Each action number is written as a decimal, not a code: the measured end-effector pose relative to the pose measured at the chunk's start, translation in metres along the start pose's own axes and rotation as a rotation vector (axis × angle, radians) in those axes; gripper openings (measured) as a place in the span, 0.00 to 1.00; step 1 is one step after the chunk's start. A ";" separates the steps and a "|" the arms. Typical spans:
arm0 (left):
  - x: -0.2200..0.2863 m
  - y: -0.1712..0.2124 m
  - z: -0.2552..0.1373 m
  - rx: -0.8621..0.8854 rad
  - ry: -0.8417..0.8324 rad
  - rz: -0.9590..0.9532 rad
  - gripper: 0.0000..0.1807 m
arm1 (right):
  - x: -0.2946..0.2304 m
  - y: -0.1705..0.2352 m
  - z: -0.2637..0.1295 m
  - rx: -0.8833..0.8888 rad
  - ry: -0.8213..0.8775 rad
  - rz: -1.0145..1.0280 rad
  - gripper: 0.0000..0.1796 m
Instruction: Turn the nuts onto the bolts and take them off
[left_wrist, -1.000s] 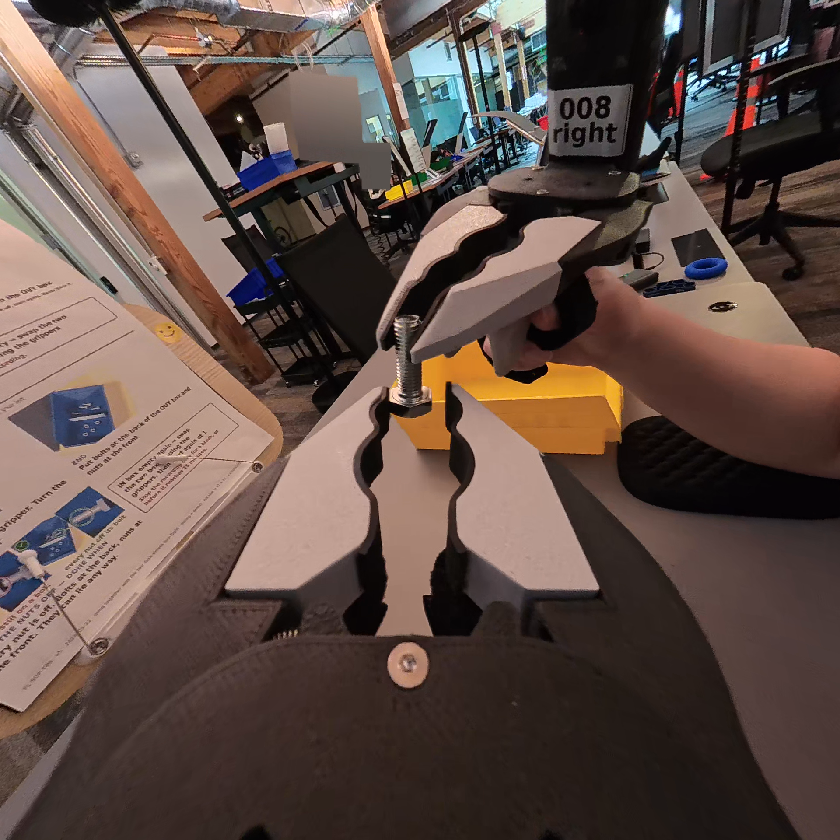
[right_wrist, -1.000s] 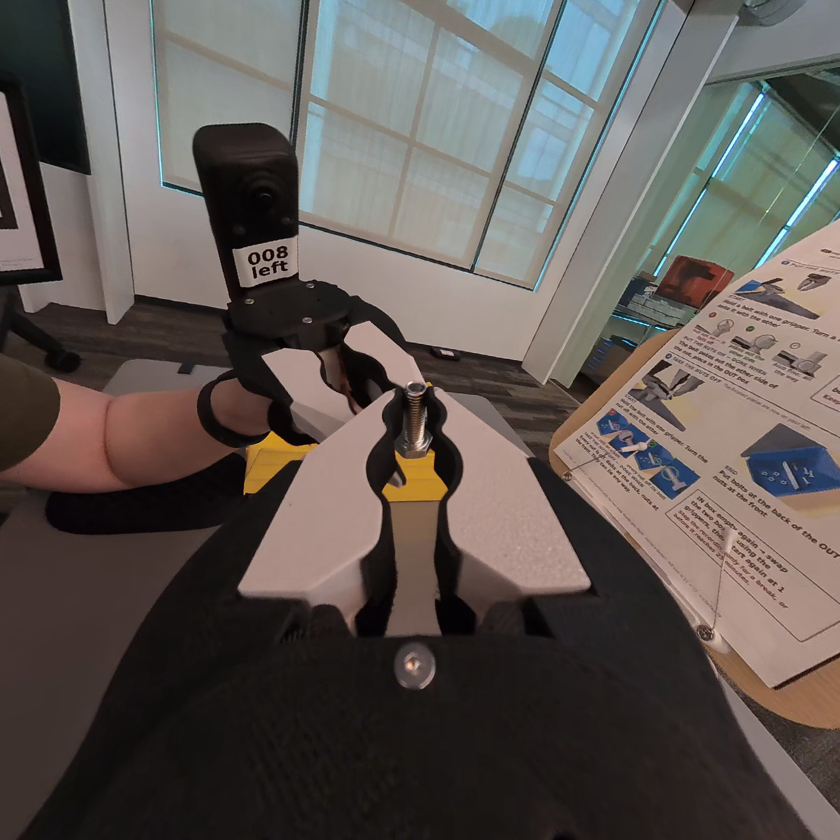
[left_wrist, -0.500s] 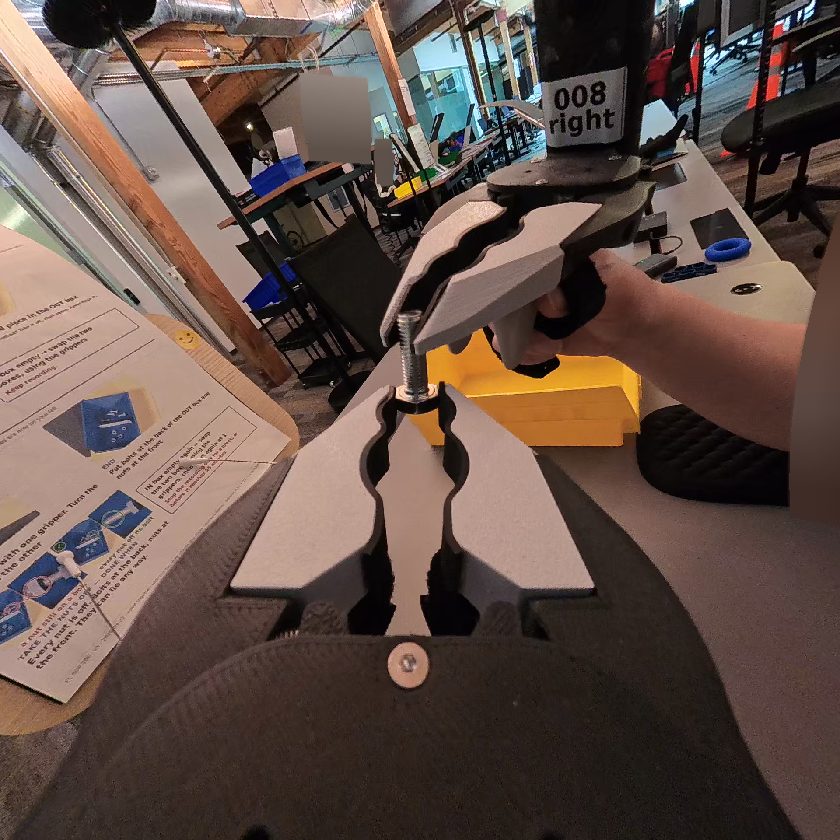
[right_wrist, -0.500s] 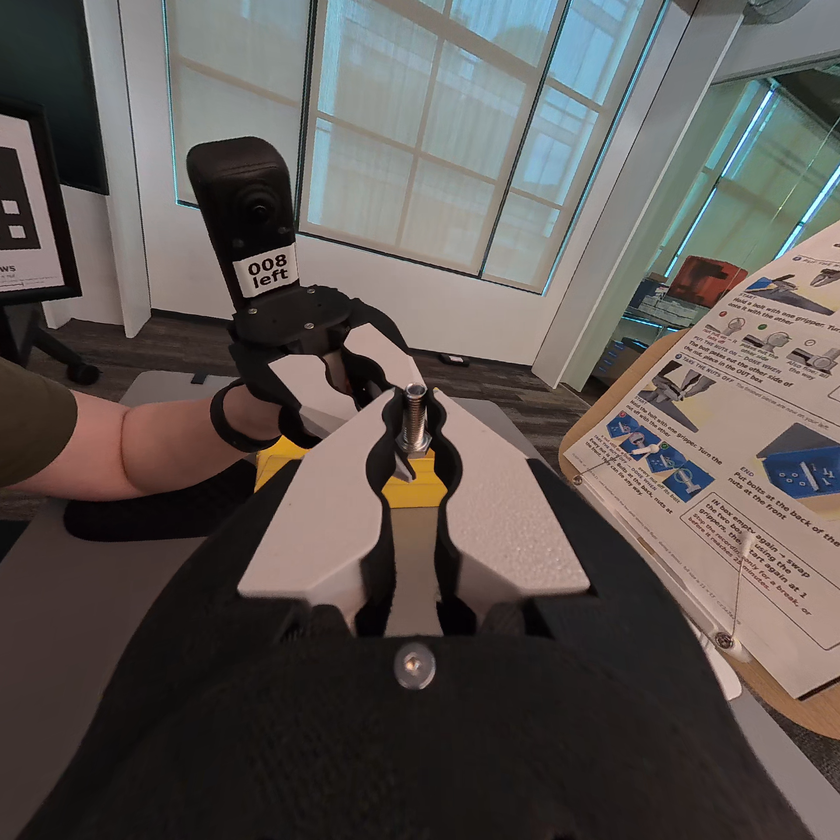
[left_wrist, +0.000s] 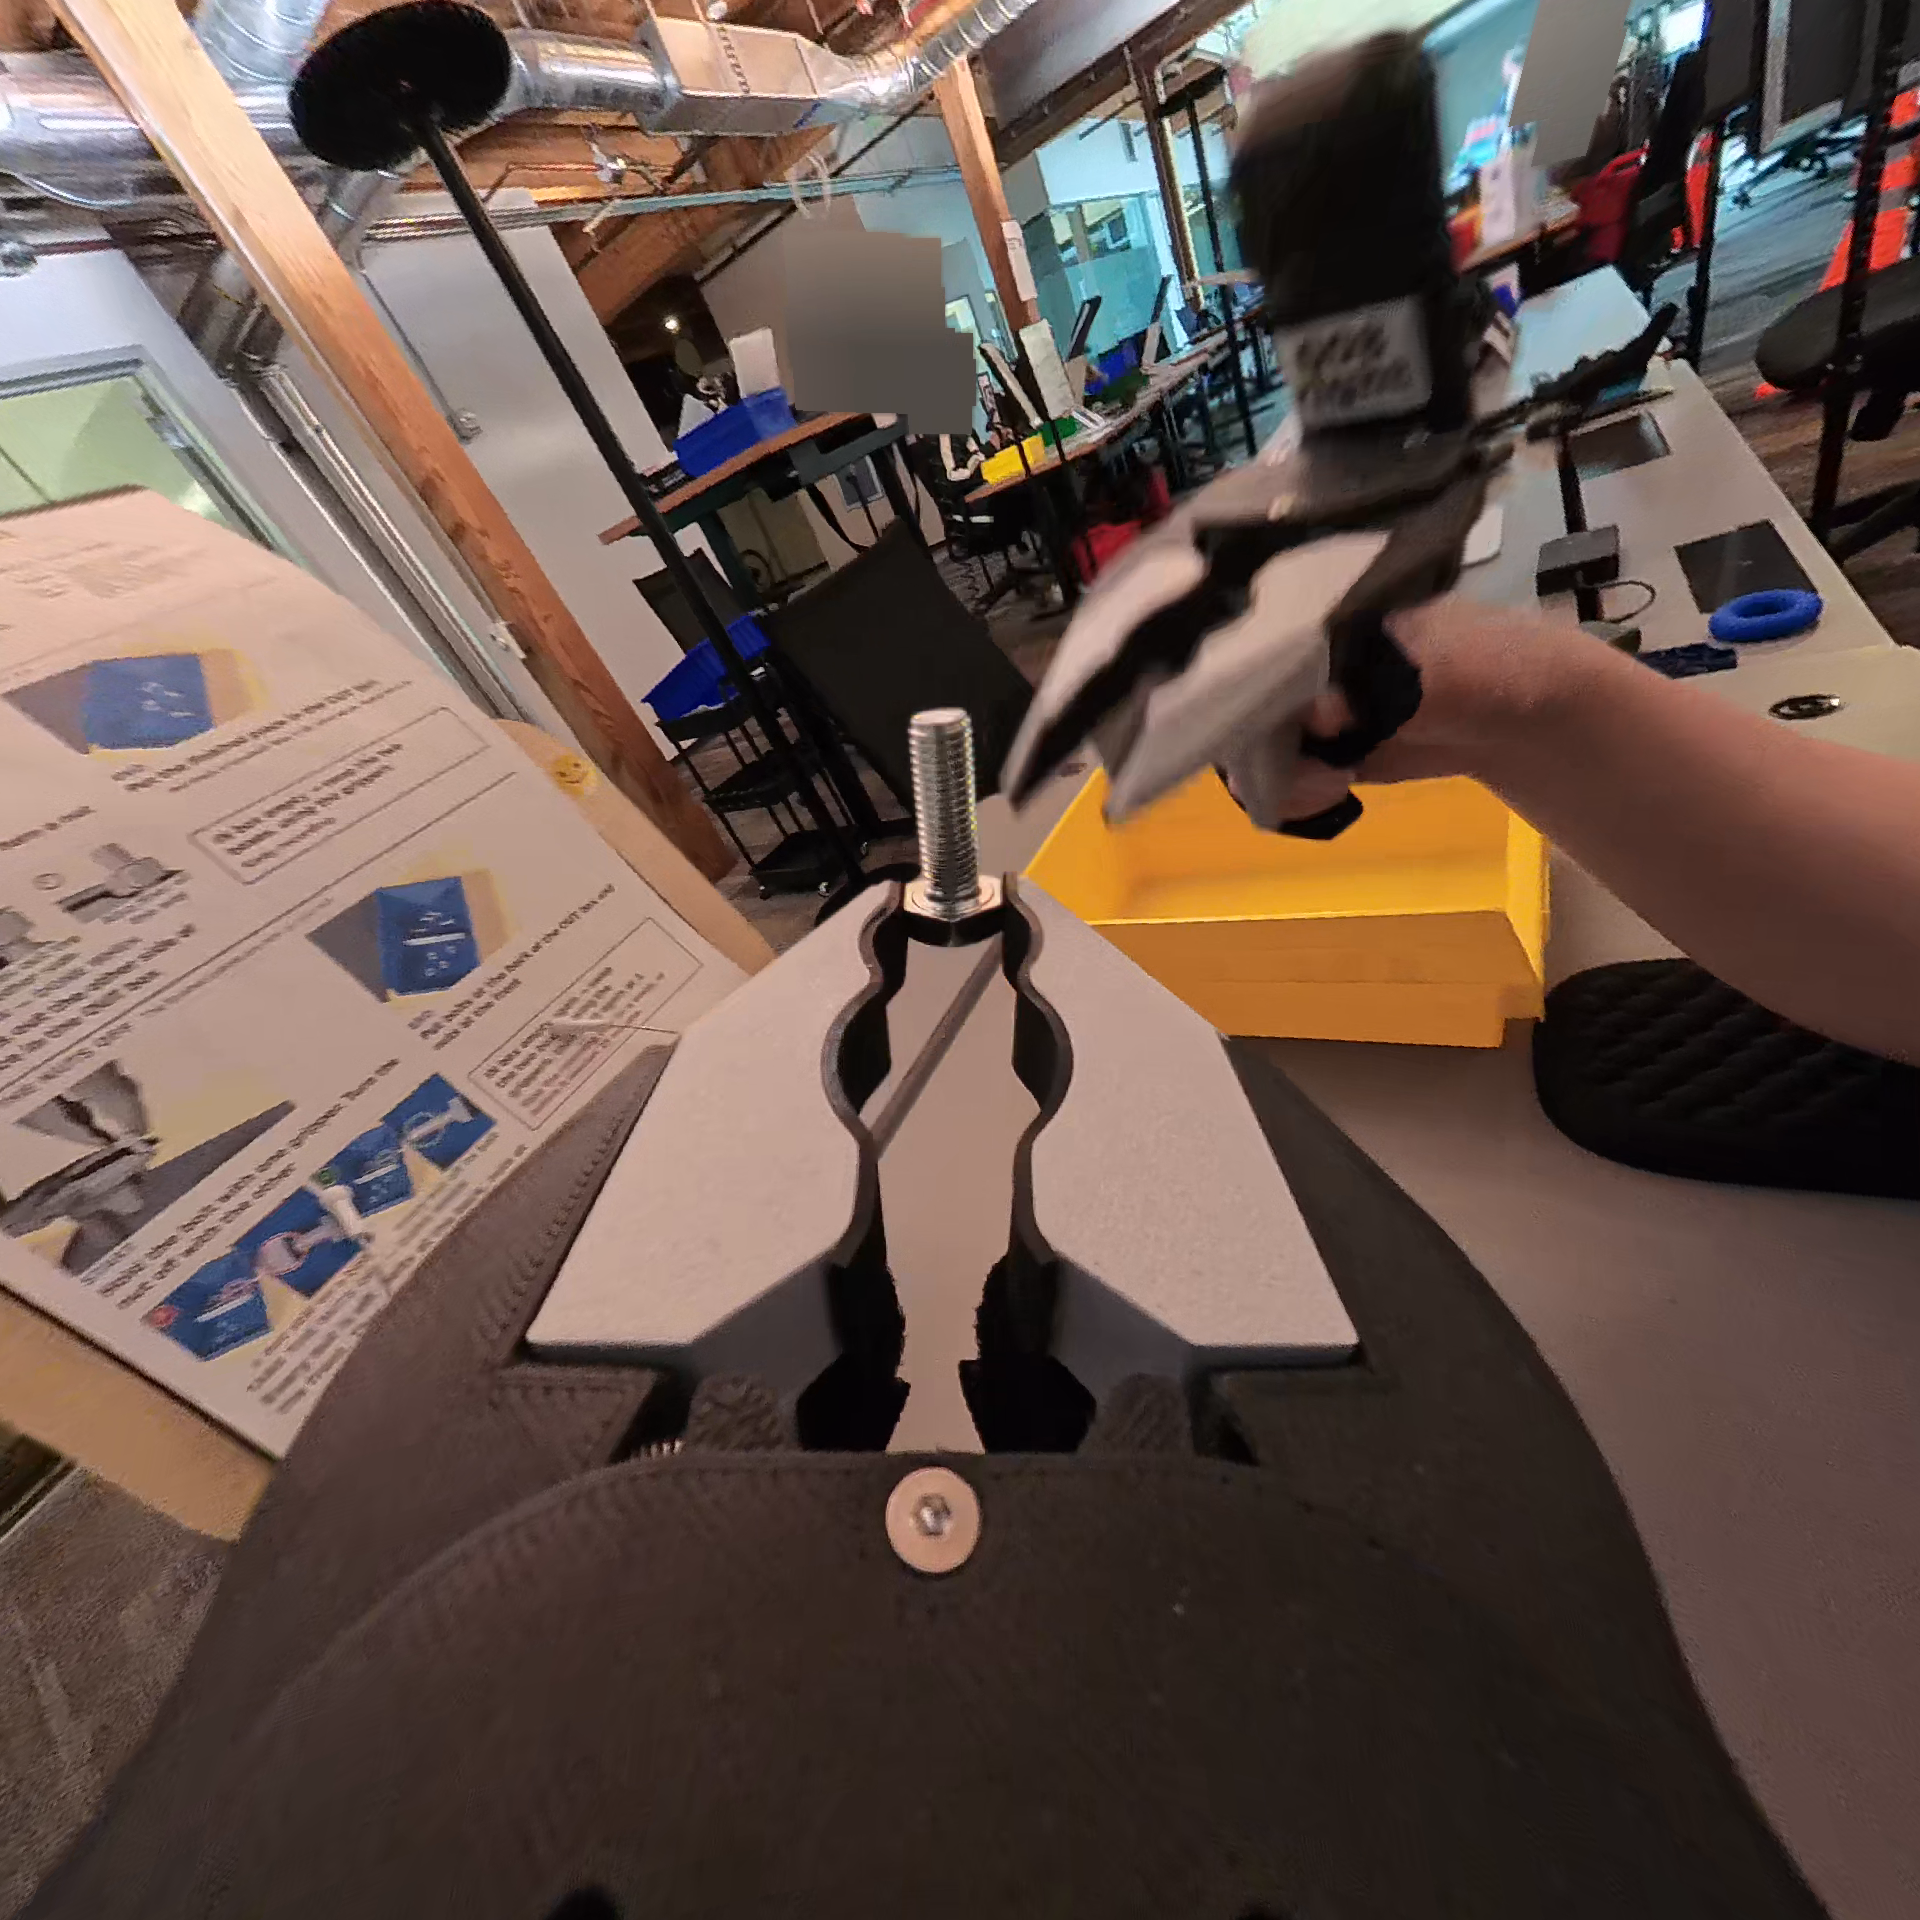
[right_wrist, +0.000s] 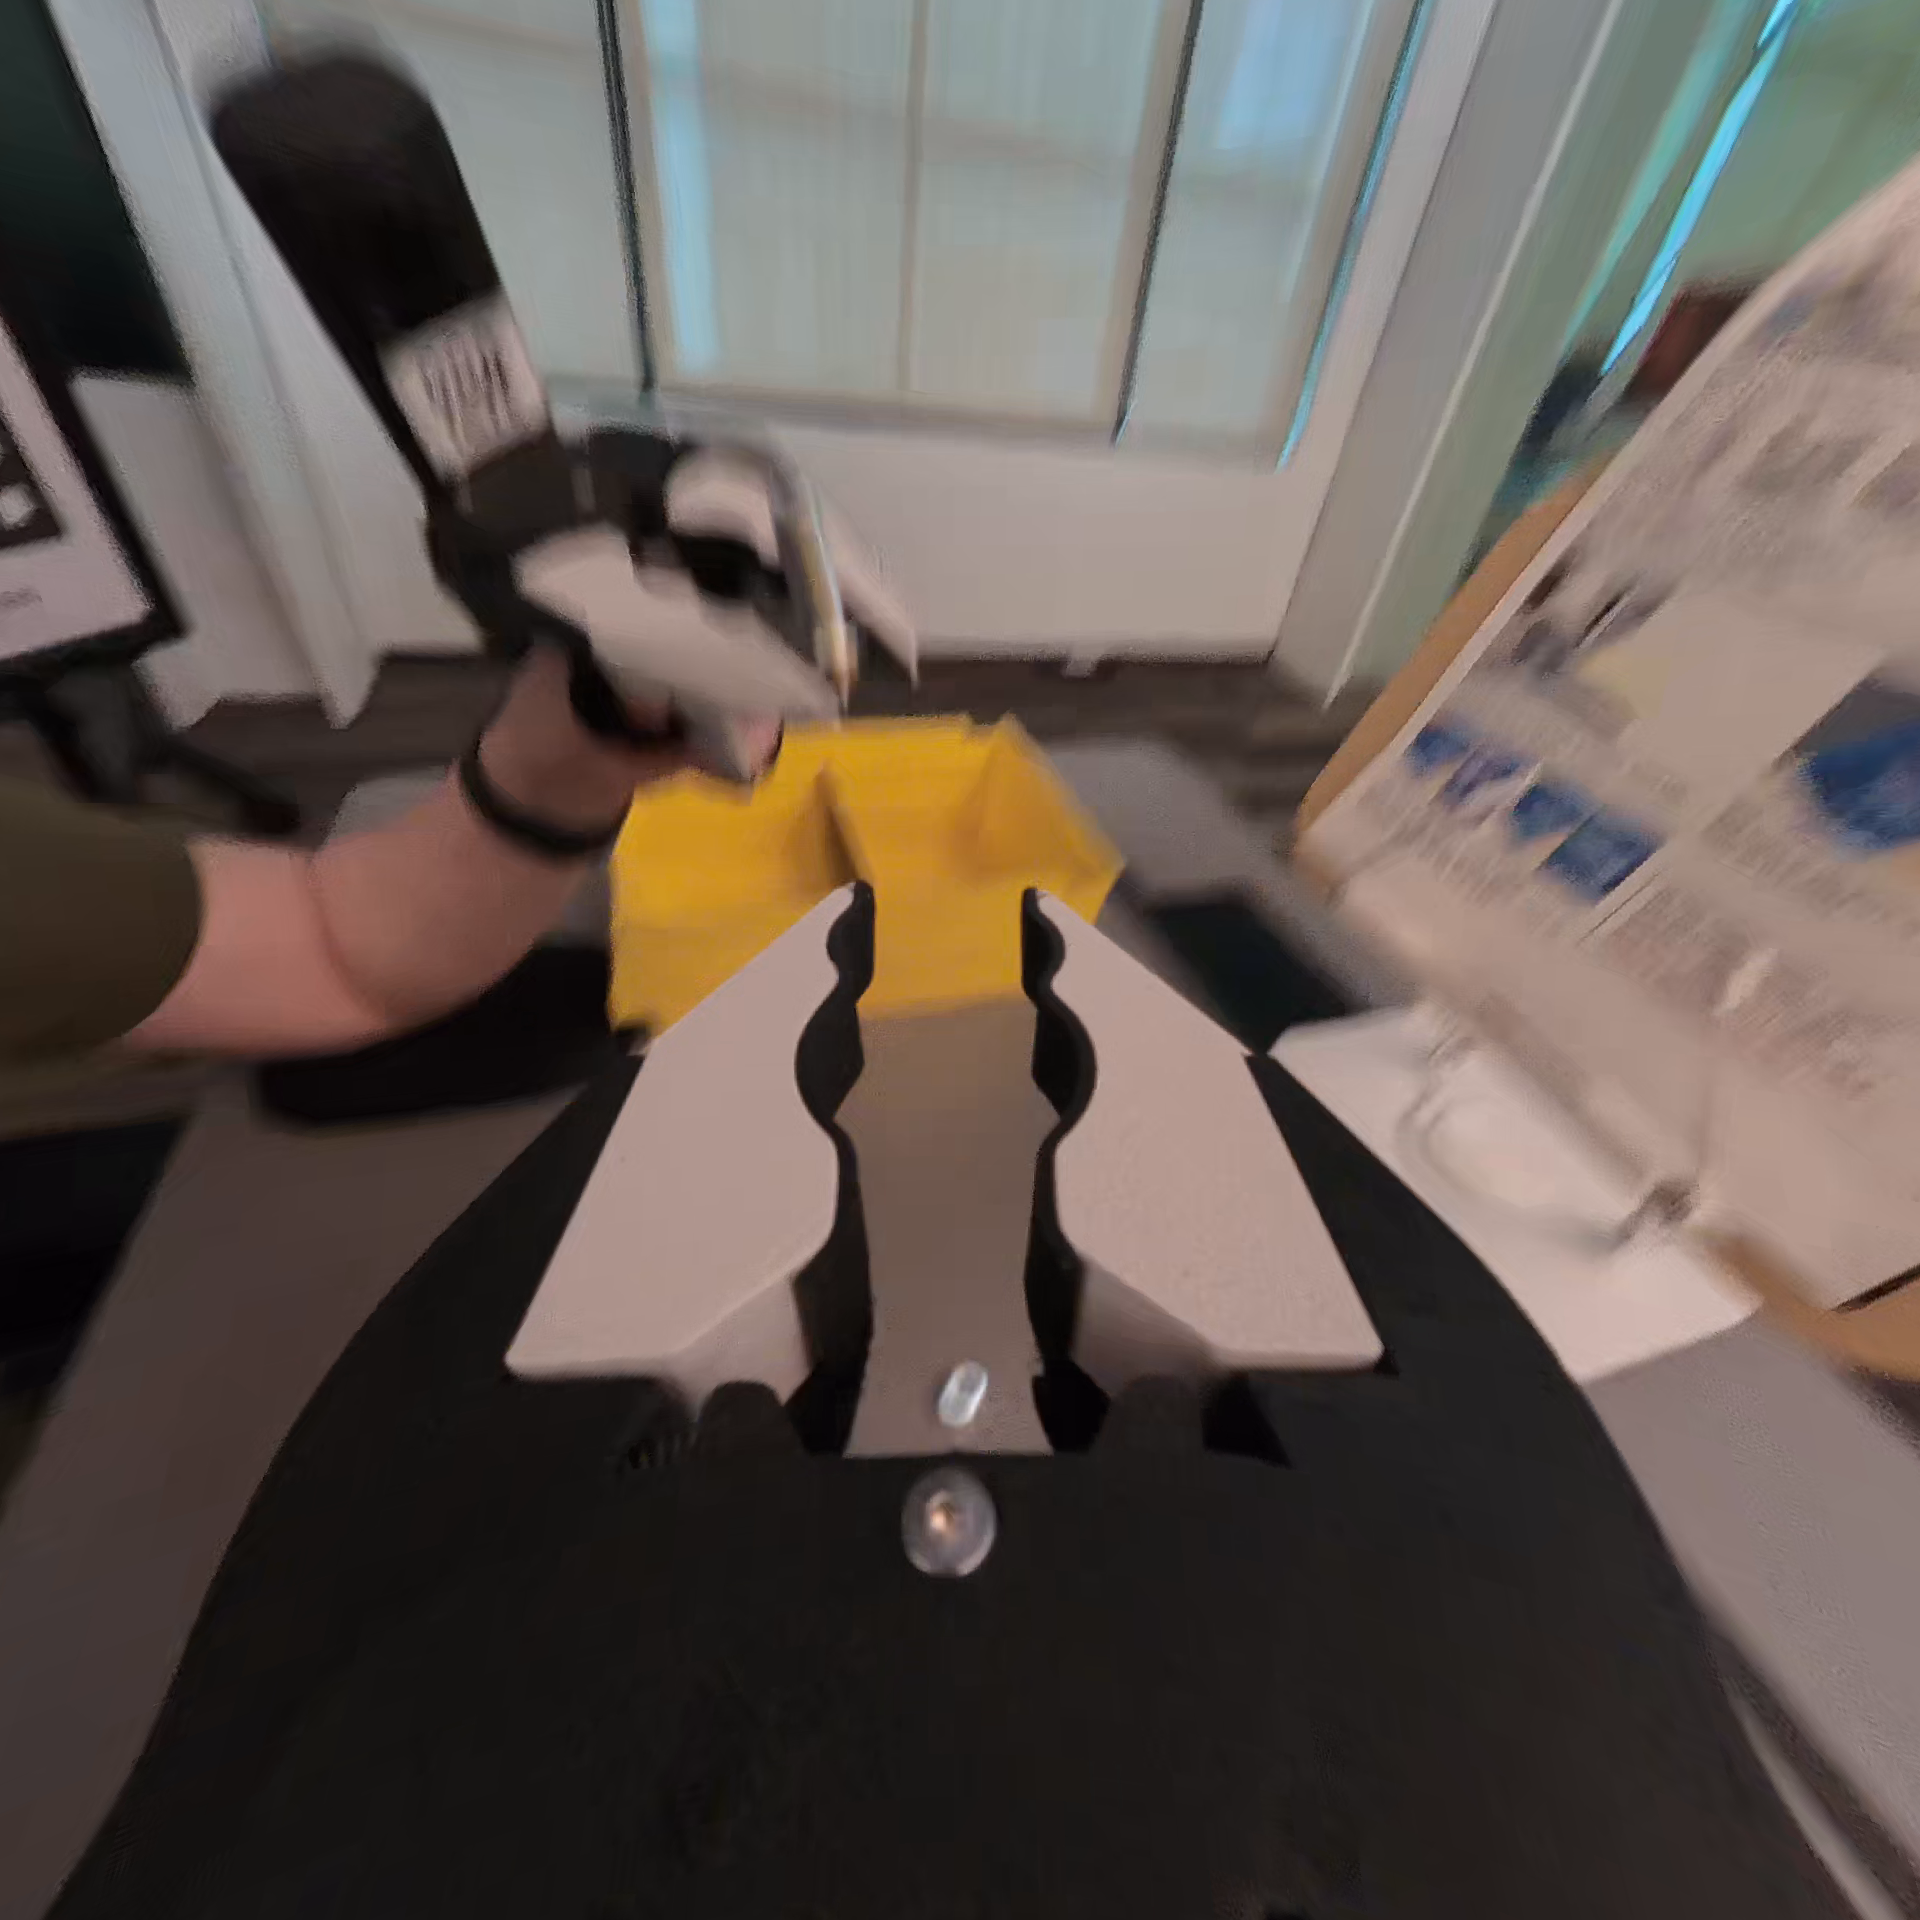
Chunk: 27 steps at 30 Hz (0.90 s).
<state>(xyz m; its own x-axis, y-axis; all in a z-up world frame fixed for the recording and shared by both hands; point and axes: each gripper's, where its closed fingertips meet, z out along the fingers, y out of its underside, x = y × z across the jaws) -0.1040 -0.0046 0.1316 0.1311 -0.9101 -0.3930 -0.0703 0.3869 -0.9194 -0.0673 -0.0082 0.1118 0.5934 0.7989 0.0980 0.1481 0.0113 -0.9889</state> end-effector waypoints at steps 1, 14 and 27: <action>-0.004 -0.003 -0.006 0.003 -0.005 -0.009 0.09 | -0.004 0.028 0.006 -0.135 -0.070 0.059 0.18; -0.030 -0.030 -0.052 0.031 -0.062 -0.039 0.09 | 0.004 0.259 0.050 -1.090 -0.031 0.115 0.22; -0.028 -0.028 -0.052 0.012 -0.037 -0.046 0.09 | 0.005 0.275 0.046 -1.162 -0.038 0.129 0.09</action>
<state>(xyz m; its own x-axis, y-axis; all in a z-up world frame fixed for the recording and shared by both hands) -0.1572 0.0019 0.1689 0.1707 -0.9208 -0.3508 -0.0521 0.3471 -0.9364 -0.0599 0.0270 -0.1650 0.6361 0.7714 -0.0186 0.7344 -0.6126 -0.2922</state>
